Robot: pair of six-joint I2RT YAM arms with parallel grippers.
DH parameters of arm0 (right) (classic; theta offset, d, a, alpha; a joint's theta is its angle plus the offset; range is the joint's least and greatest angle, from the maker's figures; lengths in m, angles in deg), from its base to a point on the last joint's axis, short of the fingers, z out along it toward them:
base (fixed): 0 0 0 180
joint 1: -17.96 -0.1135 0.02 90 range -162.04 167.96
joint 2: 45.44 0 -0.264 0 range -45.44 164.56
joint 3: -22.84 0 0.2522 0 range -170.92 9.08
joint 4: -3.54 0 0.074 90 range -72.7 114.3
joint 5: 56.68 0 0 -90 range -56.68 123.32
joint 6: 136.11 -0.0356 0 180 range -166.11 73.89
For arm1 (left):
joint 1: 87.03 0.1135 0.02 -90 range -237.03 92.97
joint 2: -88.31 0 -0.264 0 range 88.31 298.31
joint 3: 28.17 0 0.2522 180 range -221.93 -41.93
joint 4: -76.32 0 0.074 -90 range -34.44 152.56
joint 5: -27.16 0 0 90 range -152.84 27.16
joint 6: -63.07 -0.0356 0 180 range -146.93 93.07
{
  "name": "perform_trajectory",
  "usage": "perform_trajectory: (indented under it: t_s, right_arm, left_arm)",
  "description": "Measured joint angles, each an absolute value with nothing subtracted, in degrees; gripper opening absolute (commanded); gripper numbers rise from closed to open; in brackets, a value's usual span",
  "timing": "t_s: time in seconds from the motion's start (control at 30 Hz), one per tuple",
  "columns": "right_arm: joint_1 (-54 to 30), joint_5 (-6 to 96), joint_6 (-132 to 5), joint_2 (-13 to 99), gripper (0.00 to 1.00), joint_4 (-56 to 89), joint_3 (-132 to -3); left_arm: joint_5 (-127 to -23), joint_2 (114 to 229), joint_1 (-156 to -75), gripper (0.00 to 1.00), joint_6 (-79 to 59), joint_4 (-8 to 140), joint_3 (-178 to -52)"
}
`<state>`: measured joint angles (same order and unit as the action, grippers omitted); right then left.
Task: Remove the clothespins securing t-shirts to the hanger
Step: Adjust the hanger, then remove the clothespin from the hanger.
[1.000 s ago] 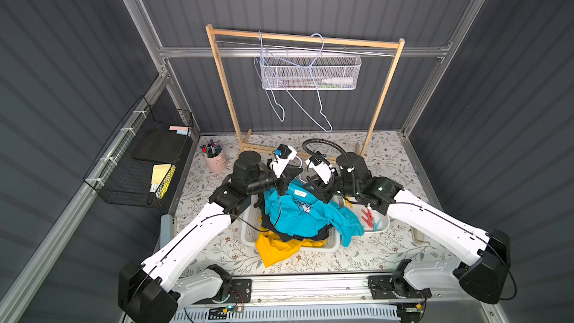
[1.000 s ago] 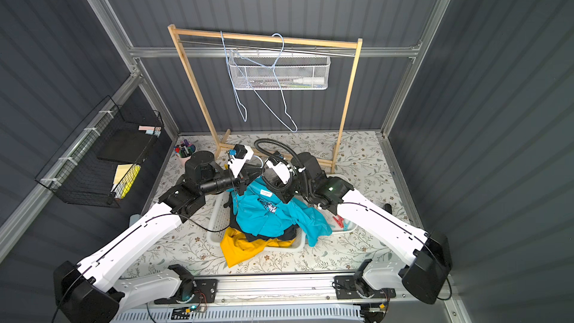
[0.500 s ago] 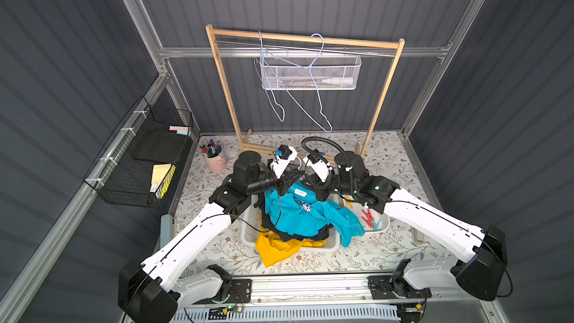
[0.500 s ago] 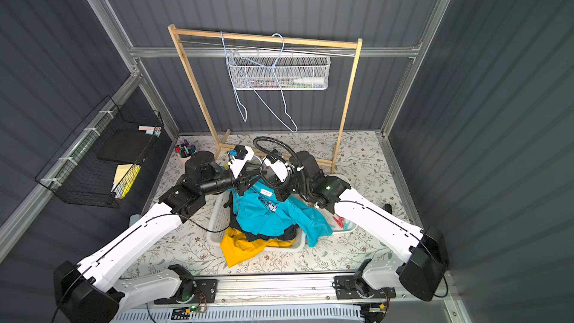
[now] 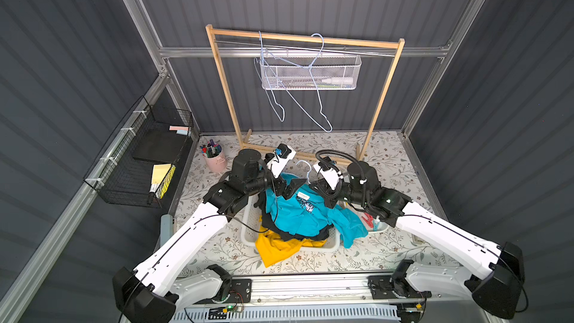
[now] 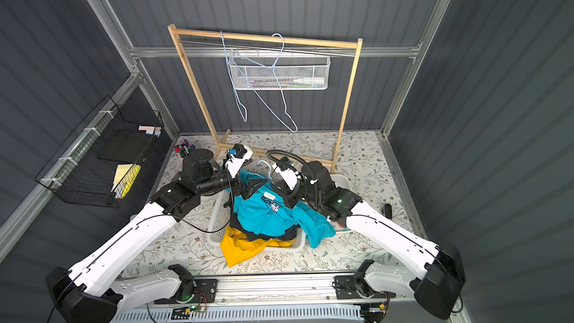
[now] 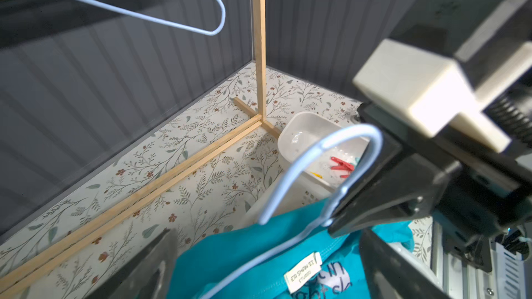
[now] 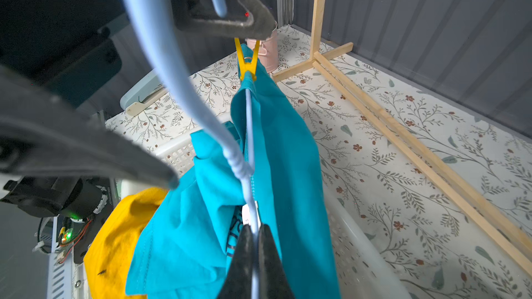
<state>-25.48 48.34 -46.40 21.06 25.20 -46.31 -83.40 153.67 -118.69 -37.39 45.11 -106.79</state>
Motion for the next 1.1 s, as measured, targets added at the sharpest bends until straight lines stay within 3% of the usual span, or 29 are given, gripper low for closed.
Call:
perform_trajectory:
  t_s: [0.5,0.73,1.1]
  right_arm:
    - [-22.5,54.7,-45.1,14.9,0.0,24.6,-42.3]
    - [-22.1,56.1,-44.3,12.4,0.0,24.7,-40.0]
    - [-21.3,56.3,-41.1,9.3,0.0,26.5,-38.4]
  left_arm:
    - [-77.0,156.6,-117.9,1.0,-71.6,23.2,-124.0]
    - [-71.7,164.6,-116.3,1.0,-84.6,16.5,-128.4]
    - [-76.1,168.3,-112.8,0.99,-92.9,5.3,-134.9]
